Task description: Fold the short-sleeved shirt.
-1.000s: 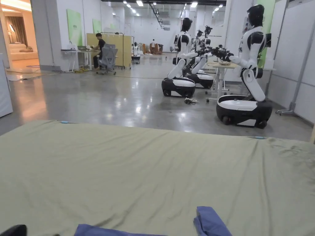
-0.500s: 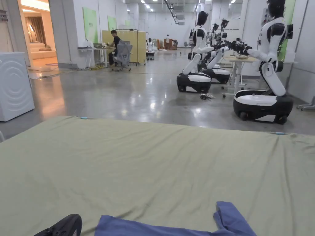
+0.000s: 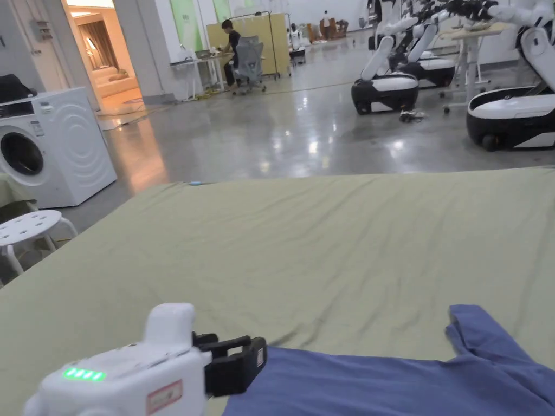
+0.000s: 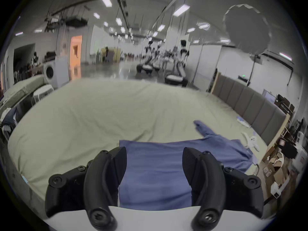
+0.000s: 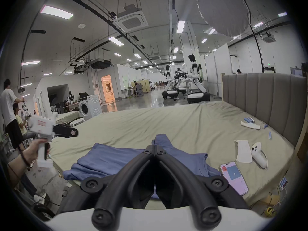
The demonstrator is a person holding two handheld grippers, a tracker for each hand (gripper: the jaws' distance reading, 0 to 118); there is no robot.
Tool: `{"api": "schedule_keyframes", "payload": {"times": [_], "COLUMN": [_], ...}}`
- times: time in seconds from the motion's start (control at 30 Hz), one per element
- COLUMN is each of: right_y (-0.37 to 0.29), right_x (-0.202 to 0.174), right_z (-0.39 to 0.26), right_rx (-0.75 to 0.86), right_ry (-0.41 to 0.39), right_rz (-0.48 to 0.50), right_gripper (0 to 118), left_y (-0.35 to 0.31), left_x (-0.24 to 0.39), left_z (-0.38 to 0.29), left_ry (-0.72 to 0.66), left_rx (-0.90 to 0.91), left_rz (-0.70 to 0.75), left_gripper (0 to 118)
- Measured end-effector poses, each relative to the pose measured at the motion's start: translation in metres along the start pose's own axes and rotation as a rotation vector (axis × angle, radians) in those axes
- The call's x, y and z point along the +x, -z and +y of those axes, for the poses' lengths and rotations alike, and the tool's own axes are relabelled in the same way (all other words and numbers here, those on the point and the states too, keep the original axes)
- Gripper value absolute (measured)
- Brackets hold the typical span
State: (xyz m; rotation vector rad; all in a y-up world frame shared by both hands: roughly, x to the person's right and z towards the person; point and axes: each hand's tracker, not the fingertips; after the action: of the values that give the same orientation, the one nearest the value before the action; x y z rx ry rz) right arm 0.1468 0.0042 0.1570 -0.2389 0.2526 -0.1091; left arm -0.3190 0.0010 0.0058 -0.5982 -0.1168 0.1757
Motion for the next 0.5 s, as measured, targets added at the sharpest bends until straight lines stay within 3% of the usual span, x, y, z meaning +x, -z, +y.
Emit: {"api": "schedule_keyframes", "payload": {"times": [0.17,0.27,0.4,0.5], "right_y": [0.005,0.005,0.008,0.010], "right_x": [0.019,0.031,0.044,0.050], "right_z": [-0.008,-0.013,-0.020,-0.027], "right_rx": [-0.034,-0.060,-0.105,-0.122], "right_ry": [0.055,0.070,0.099,0.122], "right_rz": [-0.039,-0.078,-0.133,-0.145], "right_gripper": [0,0,0,0], "left_y": [0.126,0.165,0.194,0.194], "left_x": [-0.046,-0.061,-0.051,-0.041], "left_z": [0.001,0.001,-0.010,-0.008], "left_ry": [-0.058,-0.109,0.017,0.035], "left_rx": [-0.214,-0.281,-0.343,-0.336], "left_rz": [0.116,0.143,0.170,0.194], "left_gripper": [68,66,64,35]}}
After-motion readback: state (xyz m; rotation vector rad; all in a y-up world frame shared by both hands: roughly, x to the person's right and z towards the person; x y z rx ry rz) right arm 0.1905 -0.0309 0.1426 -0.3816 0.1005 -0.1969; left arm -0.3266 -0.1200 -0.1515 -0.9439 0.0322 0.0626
